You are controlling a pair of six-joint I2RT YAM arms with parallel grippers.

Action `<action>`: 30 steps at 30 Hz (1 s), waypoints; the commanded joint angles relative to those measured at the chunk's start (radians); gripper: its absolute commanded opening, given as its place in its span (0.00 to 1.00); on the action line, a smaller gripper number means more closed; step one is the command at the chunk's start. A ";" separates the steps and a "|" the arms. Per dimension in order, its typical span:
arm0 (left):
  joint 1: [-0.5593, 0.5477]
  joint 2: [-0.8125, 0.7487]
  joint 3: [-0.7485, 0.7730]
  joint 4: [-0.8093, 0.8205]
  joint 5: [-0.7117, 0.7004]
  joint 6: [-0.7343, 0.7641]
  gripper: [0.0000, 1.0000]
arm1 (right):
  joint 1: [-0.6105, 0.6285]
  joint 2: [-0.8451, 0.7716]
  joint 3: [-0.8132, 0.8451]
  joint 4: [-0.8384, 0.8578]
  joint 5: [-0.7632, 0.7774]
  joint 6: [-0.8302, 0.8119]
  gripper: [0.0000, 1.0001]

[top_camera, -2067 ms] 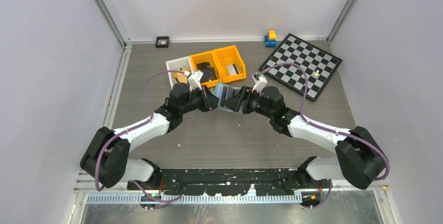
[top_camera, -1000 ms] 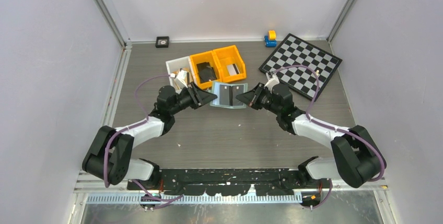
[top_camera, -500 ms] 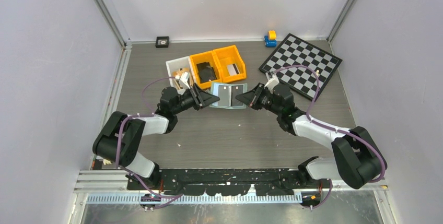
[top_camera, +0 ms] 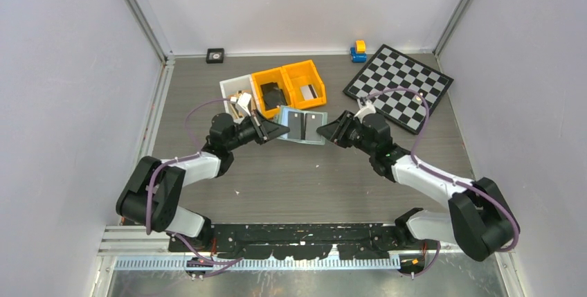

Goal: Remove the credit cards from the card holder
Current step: Remove the credit card from the card holder.

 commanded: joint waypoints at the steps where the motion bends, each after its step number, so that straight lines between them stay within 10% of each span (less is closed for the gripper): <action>1: 0.006 -0.072 0.002 0.003 -0.043 0.042 0.00 | -0.007 -0.126 0.014 -0.130 0.205 -0.044 0.41; 18: -0.048 -0.100 -0.035 -0.042 -0.147 0.116 0.00 | -0.004 -0.055 -0.061 0.302 -0.123 0.008 0.34; 30: -0.066 -0.202 -0.082 -0.153 -0.269 0.155 0.00 | 0.017 0.033 0.035 0.170 0.019 0.047 0.26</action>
